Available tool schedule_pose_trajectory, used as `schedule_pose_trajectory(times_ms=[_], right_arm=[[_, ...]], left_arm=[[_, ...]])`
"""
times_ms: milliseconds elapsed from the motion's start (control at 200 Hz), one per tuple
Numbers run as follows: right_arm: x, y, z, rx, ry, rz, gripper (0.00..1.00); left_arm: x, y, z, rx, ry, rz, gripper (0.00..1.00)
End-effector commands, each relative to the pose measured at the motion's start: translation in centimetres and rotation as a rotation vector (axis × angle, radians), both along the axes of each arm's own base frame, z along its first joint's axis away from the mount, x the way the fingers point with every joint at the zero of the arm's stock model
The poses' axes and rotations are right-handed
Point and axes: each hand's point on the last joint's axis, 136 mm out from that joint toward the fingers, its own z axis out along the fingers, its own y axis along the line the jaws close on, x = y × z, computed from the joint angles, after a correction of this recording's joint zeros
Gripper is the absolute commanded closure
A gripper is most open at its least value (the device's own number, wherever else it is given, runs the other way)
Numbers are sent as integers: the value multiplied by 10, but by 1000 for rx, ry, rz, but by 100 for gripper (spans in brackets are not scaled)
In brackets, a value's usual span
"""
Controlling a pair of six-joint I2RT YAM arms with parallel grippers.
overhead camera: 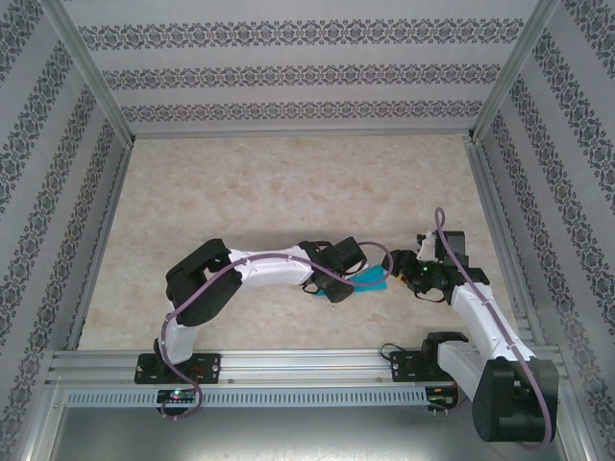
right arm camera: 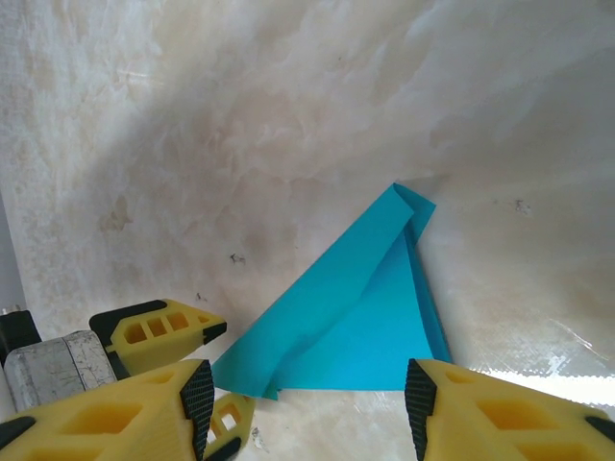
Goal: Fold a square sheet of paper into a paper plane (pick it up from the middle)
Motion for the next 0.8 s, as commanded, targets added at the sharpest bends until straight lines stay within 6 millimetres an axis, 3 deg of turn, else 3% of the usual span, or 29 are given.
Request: schedule_pose_trajectory(times_ms=[0,255,575,794], right_arm=[[0,2,3,16,-12,17,43],[-2,2,1,21,-9,18,43],[-4,4,-3,32,-4,19,43],[-5,10,0,92,-6,21,43]], left_arm=[[-1,1,7,32,-29,-11,61],[1,0,21,-1,-34,1,68],[4,5,25,-15,-6,19,88],[0,3,29,-64,59,15,92]])
